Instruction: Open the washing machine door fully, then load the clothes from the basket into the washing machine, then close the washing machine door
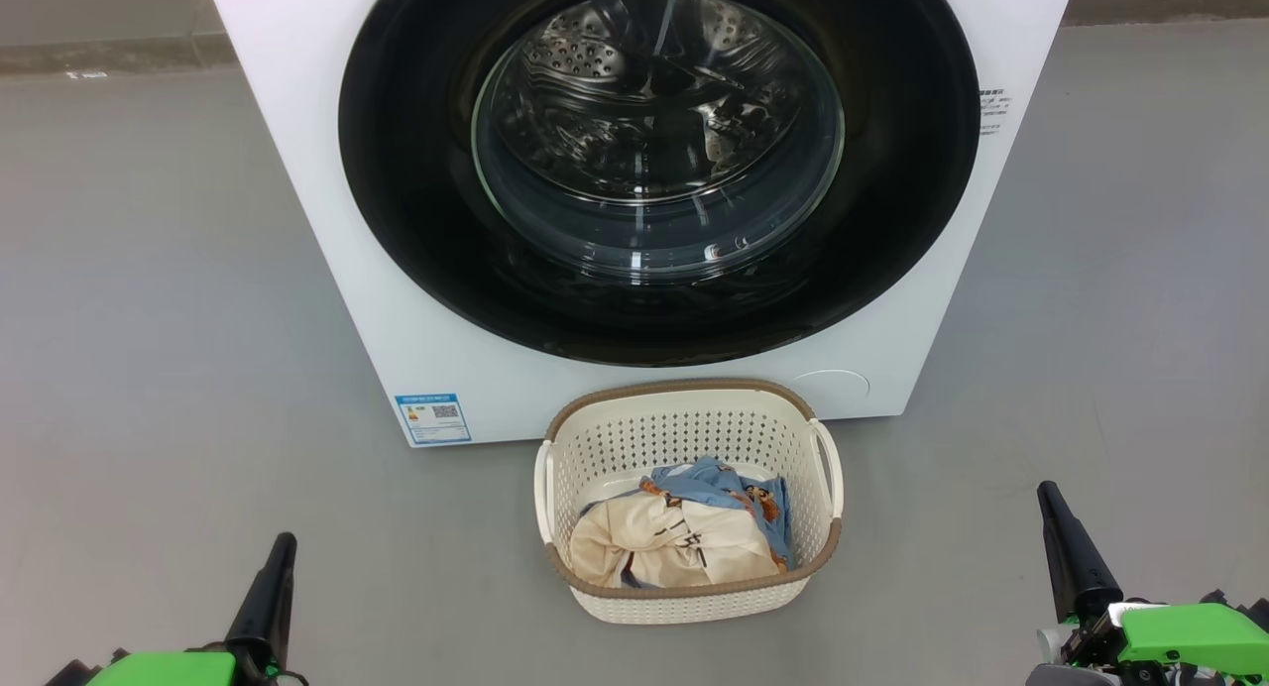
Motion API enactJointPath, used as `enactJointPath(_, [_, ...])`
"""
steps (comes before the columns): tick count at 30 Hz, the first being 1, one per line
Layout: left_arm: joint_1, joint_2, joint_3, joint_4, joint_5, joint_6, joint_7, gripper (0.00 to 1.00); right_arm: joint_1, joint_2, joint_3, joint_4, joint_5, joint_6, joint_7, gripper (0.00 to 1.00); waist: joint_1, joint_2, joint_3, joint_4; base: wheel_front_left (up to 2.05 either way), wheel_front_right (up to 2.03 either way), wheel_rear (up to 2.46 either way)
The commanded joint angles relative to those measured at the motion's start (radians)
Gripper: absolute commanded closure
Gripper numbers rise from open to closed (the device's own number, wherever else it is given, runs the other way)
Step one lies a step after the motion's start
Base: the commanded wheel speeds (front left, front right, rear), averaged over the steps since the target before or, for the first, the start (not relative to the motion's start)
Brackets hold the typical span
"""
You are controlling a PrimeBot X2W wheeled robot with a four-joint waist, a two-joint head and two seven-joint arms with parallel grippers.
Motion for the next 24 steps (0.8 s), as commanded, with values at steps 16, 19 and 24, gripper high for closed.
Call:
enactJointPath(16, [-0.044, 0.010, 0.035, -0.024, 0.015, -0.003, 0.007, 1.00, -0.042, -0.005, 0.024, -0.025, -0.012, 0.002, 0.008, 1.00, 0.0000, -0.0001, 0.000, 0.000, 0.00, 0.00, 0.00])
enactJointPath(19, [0.003, -0.001, -0.002, 0.007, -0.002, 0.000, 0.000, 0.00, 0.003, 0.001, 0.000, 0.007, 0.001, 0.000, -0.001, 0.00, 0.0000, -0.0001, 0.000, 0.000, 0.00, 0.00, 0.00])
enactJointPath(24, [0.047, -0.025, -0.010, 0.061, -0.002, 0.000, -0.002, 0.00, 0.041, 0.017, 0.001, 0.065, 0.000, 0.000, -0.003, 0.00, 0.0000, -0.0001, 0.001, 0.000, 0.00, 0.00, 0.00])
